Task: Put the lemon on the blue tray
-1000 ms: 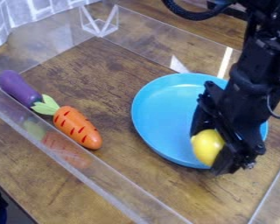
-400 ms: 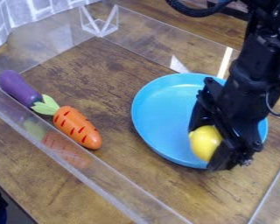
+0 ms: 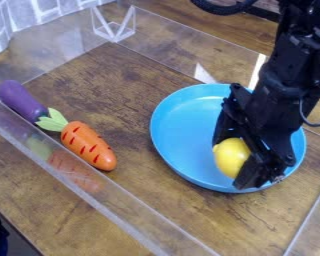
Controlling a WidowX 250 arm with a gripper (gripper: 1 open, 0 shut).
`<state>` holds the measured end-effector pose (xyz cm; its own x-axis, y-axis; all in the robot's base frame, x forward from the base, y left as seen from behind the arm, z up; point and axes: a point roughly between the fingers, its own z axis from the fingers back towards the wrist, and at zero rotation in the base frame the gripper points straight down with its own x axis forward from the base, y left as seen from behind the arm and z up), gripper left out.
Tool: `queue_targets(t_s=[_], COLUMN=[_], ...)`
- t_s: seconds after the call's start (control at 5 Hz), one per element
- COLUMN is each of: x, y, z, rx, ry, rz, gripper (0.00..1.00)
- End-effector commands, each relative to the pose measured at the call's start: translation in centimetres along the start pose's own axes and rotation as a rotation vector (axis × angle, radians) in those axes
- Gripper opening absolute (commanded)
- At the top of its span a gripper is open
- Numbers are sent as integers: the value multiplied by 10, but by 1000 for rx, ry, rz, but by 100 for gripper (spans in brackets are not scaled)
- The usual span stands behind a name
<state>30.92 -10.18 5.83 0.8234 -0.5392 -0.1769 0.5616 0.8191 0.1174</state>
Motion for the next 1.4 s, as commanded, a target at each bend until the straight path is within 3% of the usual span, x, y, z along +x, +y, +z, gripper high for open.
queue_targets(t_s=[0.0, 1.2], x=[5, -3], y=[11, 29], z=[20, 18], rx=[21, 57], ry=[-56, 2], rz=[18, 23], gripper=[0, 0])
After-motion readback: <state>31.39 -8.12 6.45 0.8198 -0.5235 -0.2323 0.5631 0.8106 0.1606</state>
